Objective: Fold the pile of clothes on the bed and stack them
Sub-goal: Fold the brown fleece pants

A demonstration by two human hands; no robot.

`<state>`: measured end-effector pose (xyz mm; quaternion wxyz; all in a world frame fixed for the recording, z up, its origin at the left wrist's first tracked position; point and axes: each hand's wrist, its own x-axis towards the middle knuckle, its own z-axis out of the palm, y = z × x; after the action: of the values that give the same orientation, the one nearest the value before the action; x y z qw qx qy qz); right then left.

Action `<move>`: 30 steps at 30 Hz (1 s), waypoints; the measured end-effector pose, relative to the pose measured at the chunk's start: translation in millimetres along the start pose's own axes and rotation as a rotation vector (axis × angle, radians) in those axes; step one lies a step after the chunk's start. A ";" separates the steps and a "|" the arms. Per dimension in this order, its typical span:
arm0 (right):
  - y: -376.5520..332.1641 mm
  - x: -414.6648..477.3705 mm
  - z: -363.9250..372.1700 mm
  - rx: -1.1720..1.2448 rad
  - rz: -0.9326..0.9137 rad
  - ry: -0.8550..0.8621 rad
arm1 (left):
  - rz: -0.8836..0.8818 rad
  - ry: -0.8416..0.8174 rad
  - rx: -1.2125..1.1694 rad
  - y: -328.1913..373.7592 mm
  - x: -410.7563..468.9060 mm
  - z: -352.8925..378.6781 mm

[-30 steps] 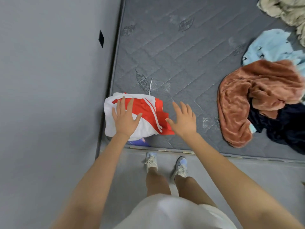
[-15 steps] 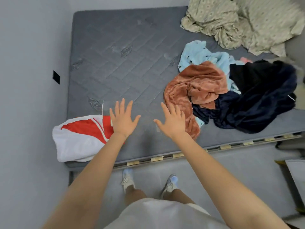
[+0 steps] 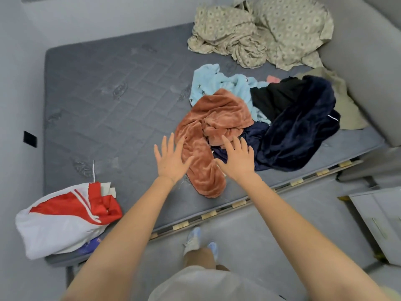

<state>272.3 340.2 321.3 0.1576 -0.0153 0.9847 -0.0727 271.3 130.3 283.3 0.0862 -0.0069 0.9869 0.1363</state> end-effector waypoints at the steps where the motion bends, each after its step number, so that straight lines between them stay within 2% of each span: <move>1: 7.1 6.1 -1.5 0.002 0.012 0.003 | 0.008 -0.005 -0.003 4.0 7.4 1.0; 12: 70.5 76.1 -22.1 0.034 0.157 0.002 | 0.045 -0.068 0.011 39.0 102.8 6.2; 21: 136.7 141.8 -34.5 0.047 0.155 0.004 | 0.067 -0.071 0.025 96.8 180.2 23.9; 26: 186.6 194.3 -38.3 0.054 0.107 -0.014 | -0.007 -0.081 -0.003 143.4 222.7 43.5; 30: 217.9 239.0 -40.2 0.073 0.053 -0.072 | -0.132 -0.109 -0.055 175.3 256.2 64.3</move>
<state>31.2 548.6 253.2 0.1951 0.0137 0.9752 -0.1040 23.2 319.0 225.2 0.1484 -0.0670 0.9740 0.1575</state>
